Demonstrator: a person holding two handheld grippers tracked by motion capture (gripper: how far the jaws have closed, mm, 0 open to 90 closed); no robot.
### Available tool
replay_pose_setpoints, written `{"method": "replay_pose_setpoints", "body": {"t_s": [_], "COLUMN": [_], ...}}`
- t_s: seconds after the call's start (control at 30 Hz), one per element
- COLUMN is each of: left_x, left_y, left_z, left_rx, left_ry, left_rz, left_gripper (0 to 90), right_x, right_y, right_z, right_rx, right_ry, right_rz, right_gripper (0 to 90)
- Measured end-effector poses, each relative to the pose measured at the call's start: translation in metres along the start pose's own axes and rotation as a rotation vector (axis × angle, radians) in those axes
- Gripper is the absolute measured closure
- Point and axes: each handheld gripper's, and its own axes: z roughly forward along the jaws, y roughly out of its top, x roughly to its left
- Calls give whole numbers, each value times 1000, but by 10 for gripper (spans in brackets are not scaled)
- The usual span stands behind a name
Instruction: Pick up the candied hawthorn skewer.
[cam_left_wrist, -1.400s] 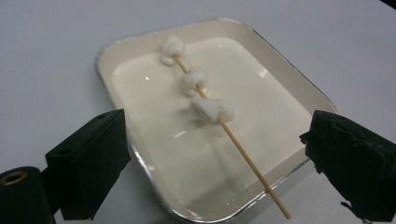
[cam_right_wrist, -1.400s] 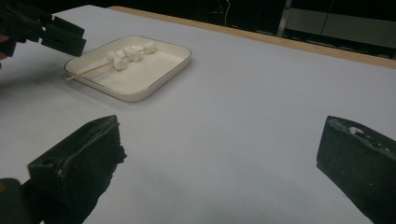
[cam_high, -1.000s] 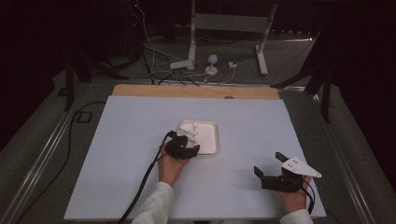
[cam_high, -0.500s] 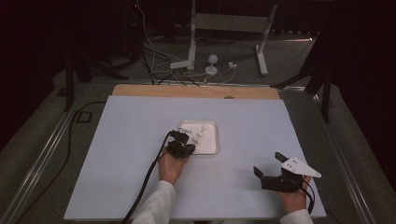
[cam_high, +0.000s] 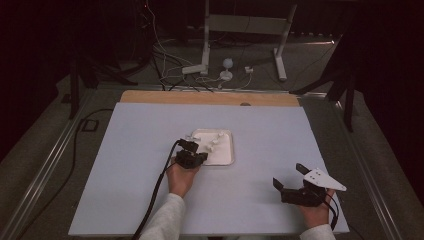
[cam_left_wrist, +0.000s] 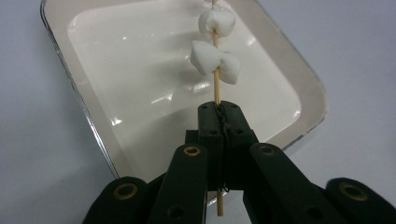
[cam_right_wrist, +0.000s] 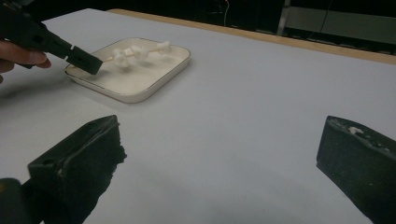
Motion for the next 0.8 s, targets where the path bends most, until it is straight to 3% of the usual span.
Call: {"method": "replay_pose_setpoints", "body": {"t_s": [0.23,0.33,0.47,0.57,0.8], "left_x": [4,6,5,5,7], "left_y": [-2,-3,-3,-4,-9], "left_z": [-15,-24,-30,-35,-50], "left_rx": [-61,-99,-118,-140,-172], "left_ry": [-25,-39,-46,-57,-62], "left_rz": [-2,-17,-7,-5,2], "left_gripper": [898,897,897,897,897], "right_x": [1,1,2,5,4], "right_y": [0,2,4,6,22], "right_z": [1,1,2,6,11], "right_rx": [-1,-24,-41,-29,-5], "right_ry": [9,38,62,55,87], "right_rz": [10,47,81,58,92], "right_gripper": [0,0,0,0,0]}}
